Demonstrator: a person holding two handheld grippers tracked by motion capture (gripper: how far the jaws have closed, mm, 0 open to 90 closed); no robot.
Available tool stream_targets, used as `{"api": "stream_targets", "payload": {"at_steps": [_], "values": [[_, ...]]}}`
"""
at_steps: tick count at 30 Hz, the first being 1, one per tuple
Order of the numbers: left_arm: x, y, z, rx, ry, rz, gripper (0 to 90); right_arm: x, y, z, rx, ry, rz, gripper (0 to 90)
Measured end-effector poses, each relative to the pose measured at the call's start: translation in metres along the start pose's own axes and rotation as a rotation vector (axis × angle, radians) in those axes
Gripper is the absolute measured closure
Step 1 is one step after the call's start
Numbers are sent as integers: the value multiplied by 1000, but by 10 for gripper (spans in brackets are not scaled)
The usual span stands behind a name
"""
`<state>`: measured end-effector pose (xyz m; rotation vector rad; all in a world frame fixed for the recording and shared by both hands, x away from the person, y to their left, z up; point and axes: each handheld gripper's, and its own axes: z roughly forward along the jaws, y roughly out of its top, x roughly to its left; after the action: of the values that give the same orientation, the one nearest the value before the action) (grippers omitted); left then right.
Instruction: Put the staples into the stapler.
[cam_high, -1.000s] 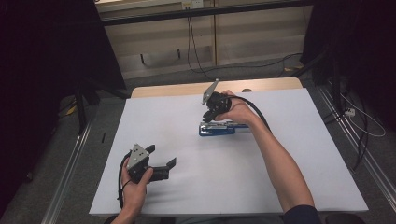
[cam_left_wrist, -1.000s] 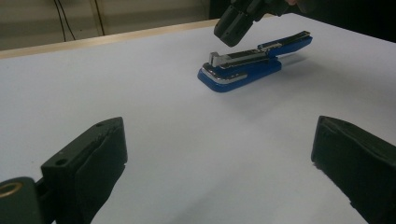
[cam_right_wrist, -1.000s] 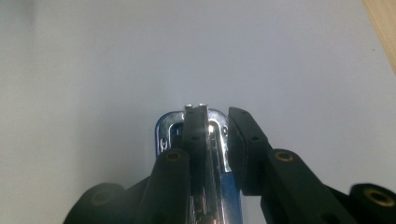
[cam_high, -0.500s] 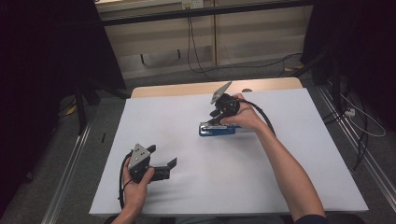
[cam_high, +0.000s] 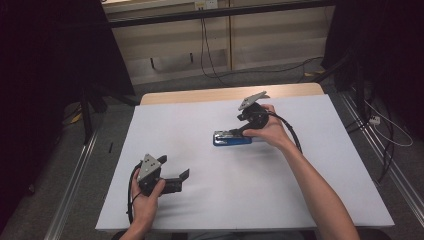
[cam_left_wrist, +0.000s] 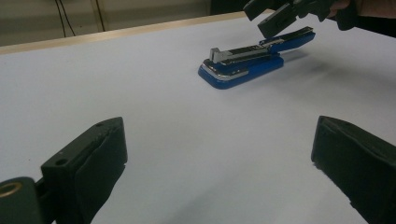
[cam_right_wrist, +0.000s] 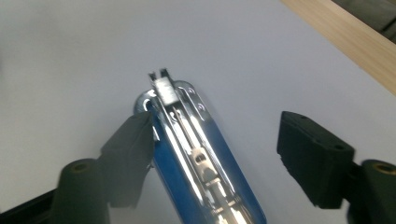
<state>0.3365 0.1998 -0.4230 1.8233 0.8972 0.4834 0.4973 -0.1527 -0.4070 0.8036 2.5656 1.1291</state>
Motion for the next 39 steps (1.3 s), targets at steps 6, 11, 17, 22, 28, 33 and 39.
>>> {"api": "stream_targets", "payload": {"at_steps": [6,11,17,22,28,33,39], "values": [[1,0,2,6,4,-1,36,3,-8,-11,-60,-51,80,153],[1,0,1,7,4,5,36,8,-17,-17,-95,-96,124,102],[5,-2,-1,-8,17,-18,37,10,-30,-21,-135,-149,176,71],[6,-2,0,-2,16,-16,37,10,-39,-29,-154,-230,224,68],[5,-2,-1,-2,8,-17,36,11,-48,-37,-196,-290,296,49],[4,-3,0,21,-15,-18,36,13,-60,-46,-236,-343,371,53],[2,-1,2,21,-3,-8,37,19,-75,-59,-267,-430,349,57]]}}
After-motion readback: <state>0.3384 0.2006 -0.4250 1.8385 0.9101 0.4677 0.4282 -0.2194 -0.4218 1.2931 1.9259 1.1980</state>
